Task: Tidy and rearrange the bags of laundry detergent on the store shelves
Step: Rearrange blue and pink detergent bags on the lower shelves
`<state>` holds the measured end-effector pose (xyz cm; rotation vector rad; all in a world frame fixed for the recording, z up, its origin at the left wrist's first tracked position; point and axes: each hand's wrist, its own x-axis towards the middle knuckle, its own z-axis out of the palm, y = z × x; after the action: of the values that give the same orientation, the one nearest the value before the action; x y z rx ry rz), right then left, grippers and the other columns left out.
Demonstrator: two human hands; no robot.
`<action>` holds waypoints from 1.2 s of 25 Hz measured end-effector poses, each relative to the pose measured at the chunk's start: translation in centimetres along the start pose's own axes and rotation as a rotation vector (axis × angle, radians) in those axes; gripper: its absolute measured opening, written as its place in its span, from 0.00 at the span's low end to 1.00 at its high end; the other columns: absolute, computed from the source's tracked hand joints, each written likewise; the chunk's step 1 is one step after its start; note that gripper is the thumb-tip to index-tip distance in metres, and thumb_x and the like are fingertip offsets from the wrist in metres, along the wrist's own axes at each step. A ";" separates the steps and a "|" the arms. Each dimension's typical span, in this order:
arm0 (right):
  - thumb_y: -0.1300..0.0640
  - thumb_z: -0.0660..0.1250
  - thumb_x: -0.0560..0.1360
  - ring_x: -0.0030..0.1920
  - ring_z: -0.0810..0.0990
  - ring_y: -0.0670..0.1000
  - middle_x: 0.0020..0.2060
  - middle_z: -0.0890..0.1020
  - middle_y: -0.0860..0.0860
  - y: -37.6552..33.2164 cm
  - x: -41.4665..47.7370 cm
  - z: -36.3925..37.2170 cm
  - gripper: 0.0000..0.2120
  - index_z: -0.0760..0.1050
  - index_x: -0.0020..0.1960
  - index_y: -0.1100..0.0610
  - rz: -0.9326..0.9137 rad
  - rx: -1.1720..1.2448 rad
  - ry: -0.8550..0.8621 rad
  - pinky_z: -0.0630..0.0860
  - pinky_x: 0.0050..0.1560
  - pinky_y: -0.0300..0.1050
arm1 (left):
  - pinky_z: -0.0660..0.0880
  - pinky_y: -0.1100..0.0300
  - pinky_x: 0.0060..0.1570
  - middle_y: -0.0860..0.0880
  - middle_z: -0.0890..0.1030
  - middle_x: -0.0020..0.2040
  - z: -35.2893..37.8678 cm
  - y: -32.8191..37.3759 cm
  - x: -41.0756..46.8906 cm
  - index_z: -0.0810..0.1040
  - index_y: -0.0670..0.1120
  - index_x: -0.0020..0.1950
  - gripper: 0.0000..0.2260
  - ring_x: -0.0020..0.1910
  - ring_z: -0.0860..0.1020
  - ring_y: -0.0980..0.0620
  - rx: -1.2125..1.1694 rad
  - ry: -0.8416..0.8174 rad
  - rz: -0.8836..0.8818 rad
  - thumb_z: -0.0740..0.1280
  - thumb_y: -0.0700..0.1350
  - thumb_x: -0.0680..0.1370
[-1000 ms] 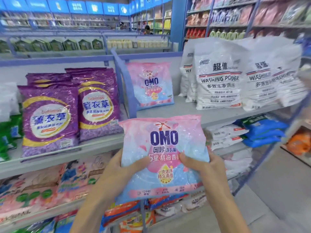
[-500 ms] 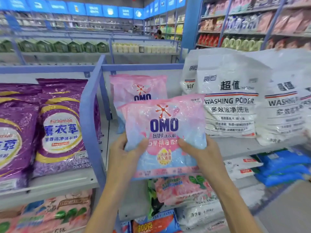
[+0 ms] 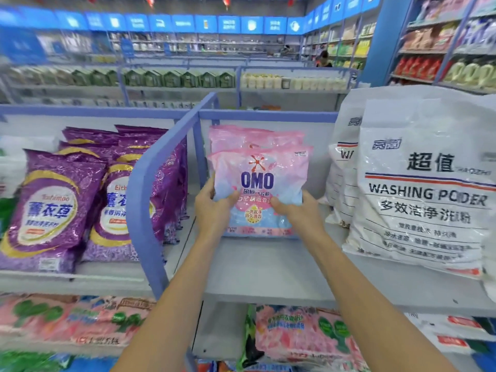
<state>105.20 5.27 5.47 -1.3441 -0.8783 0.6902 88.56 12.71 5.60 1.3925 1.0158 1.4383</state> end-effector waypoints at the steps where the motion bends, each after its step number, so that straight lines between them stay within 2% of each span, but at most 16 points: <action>1: 0.64 0.78 0.71 0.41 0.85 0.38 0.48 0.86 0.48 0.3 0.3 0.0 0.20 0.78 0.61 0.58 -0.008 0.001 -0.011 0.78 0.37 0.32 | 0.73 0.77 0.48 0.58 0.81 0.61 0.0 -0.3 0.0 0.77 0.52 0.70 0.27 0.56 0.78 0.68 -0.018 0.006 -0.005 0.76 0.35 0.73; 2: 0.63 0.79 0.70 0.45 0.85 0.40 0.50 0.86 0.48 0.6 0.6 0.0 0.23 0.77 0.62 0.57 -0.018 0.002 -0.019 0.79 0.39 0.33 | 0.73 0.78 0.51 0.57 0.79 0.65 0.0 -0.5 -0.2 0.73 0.50 0.74 0.30 0.61 0.77 0.66 -0.023 0.020 -0.012 0.76 0.36 0.74; 3: 0.62 0.79 0.70 0.49 0.86 0.43 0.53 0.86 0.49 0.9 0.8 -0.1 0.24 0.76 0.64 0.55 -0.022 0.005 -0.030 0.80 0.41 0.36 | 0.73 0.77 0.52 0.57 0.79 0.65 0.1 -0.6 -0.5 0.72 0.49 0.75 0.30 0.60 0.77 0.68 -0.015 0.044 -0.005 0.76 0.38 0.74; 5: 0.59 0.77 0.73 0.53 0.85 0.46 0.56 0.85 0.49 1.5 0.6 -0.5 0.23 0.75 0.65 0.54 -0.029 0.003 -0.067 0.81 0.45 0.39 | 0.72 0.78 0.48 0.63 0.78 0.60 0.1 -1.0 -1.9 0.73 0.51 0.72 0.23 0.54 0.75 0.76 0.006 0.130 0.034 0.73 0.43 0.78; 6: 0.57 0.75 0.75 0.54 0.85 0.46 0.56 0.85 0.47 1.8 0.6 -0.8 0.20 0.75 0.66 0.53 -0.032 -0.015 -0.071 0.80 0.48 0.40 | 0.72 0.77 0.47 0.65 0.78 0.58 0.1 -1.1 -2.4 0.74 0.53 0.70 0.19 0.53 0.75 0.76 -0.003 0.164 0.043 0.71 0.46 0.80; 8: 0.53 0.68 0.80 0.54 0.83 0.44 0.55 0.84 0.44 1.8 0.4 -1.0 0.13 0.74 0.64 0.50 -0.056 -0.065 -0.015 0.79 0.54 0.43 | 0.74 0.71 0.48 0.61 0.81 0.55 -0.1 -1.1 -2.4 0.78 0.51 0.66 0.15 0.52 0.79 0.69 -0.027 0.182 0.012 0.70 0.50 0.80; 11: 0.58 0.61 0.83 0.45 0.81 0.36 0.50 0.83 0.44 1.5 0.4 -0.2 0.06 0.74 0.59 0.53 -0.072 -0.029 0.072 0.76 0.47 0.35 | 0.73 0.61 0.43 0.54 0.83 0.44 -0.3 -1.5 -0.4 0.84 0.44 0.52 0.10 0.42 0.78 0.56 -0.065 0.183 -0.067 0.73 0.49 0.78; 13: 0.61 0.61 0.82 0.42 0.80 0.35 0.49 0.83 0.45 1.5 0.7 0.4 0.06 0.74 0.58 0.55 -0.087 -0.040 0.121 0.74 0.42 0.30 | 0.72 0.61 0.39 0.53 0.80 0.37 -0.1 -1.3 0.6 0.84 0.43 0.46 0.06 0.36 0.76 0.55 -0.112 0.212 -0.117 0.74 0.45 0.77; 14: 0.61 0.62 0.82 0.44 0.80 0.37 0.49 0.83 0.46 1.5 0.8 0.5 0.07 0.74 0.58 0.54 -0.092 -0.038 0.124 0.74 0.43 0.31 | 0.74 0.63 0.38 0.53 0.82 0.38 0.1 -1.0 0.9 0.84 0.44 0.46 0.03 0.36 0.77 0.56 -0.151 0.230 -0.154 0.75 0.43 0.76; 18: 0.58 0.63 0.82 0.47 0.81 0.43 0.49 0.83 0.44 2.0 1.0 0.2 0.06 0.74 0.58 0.52 -0.083 -0.061 0.096 0.76 0.44 0.34 | 0.79 0.63 0.37 0.49 0.86 0.46 0.1 -1.3 1.3 0.83 0.46 0.51 0.06 0.41 0.83 0.53 -0.239 0.244 -0.232 0.75 0.41 0.76; 21: 0.55 0.63 0.81 0.46 0.80 0.47 0.49 0.82 0.47 1.8 0.3 -0.1 0.08 0.73 0.59 0.54 -0.055 -0.119 0.107 0.74 0.41 0.37 | 0.77 0.65 0.39 0.48 0.86 0.51 0.0 -1.0 0.3 0.82 0.46 0.56 0.09 0.48 0.85 0.49 -0.096 0.226 -0.160 0.74 0.44 0.77; 23: 0.57 0.65 0.80 0.48 0.81 0.46 0.50 0.81 0.45 1.8 -0.6 -0.6 0.11 0.73 0.62 0.52 -0.052 -0.174 0.102 0.74 0.42 0.37 | 0.75 0.72 0.39 0.52 0.83 0.54 -0.2 -0.5 -1.2 0.79 0.47 0.62 0.14 0.51 0.83 0.55 0.027 0.196 -0.092 0.73 0.44 0.77; 25: 0.60 0.66 0.78 0.53 0.80 0.42 0.52 0.80 0.40 1.9 -2.0 -1.4 0.16 0.72 0.64 0.49 -0.059 -0.216 0.065 0.77 0.47 0.39 | 0.76 0.71 0.47 0.55 0.80 0.59 -0.5 -0.3 -3.1 0.74 0.50 0.69 0.22 0.55 0.80 0.59 0.153 0.132 -0.040 0.73 0.45 0.76; 27: 0.61 0.67 0.78 0.58 0.78 0.41 0.56 0.79 0.39 2.4 -3.3 -2.2 0.19 0.71 0.66 0.48 -0.079 -0.244 0.024 0.77 0.54 0.42 | 0.77 0.58 0.59 0.57 0.79 0.64 -1.1 -1.0 -4.7 0.71 0.55 0.72 0.27 0.61 0.79 0.56 0.248 0.059 0.018 0.73 0.45 0.74; 28: 0.61 0.67 0.78 0.59 0.77 0.42 0.58 0.79 0.40 2.6 -4.1 -2.5 0.21 0.70 0.68 0.47 -0.093 -0.276 0.003 0.76 0.57 0.43 | 0.77 0.53 0.62 0.57 0.79 0.65 -1.5 -1.2 -5.6 0.71 0.56 0.72 0.27 0.63 0.78 0.55 0.284 0.026 0.036 0.72 0.45 0.74; 30: 0.58 0.68 0.78 0.63 0.76 0.44 0.63 0.77 0.42 3.2 -5.8 -2.9 0.23 0.69 0.71 0.46 -0.124 -0.365 -0.028 0.74 0.61 0.44 | 0.73 0.55 0.68 0.55 0.75 0.71 -2.0 -1.0 -7.6 0.68 0.54 0.76 0.28 0.68 0.75 0.53 0.394 -0.018 0.038 0.72 0.46 0.77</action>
<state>104.86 -0.70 1.53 -1.5892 -1.1386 0.4667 86.61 5.77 2.36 1.7073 1.3172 1.2938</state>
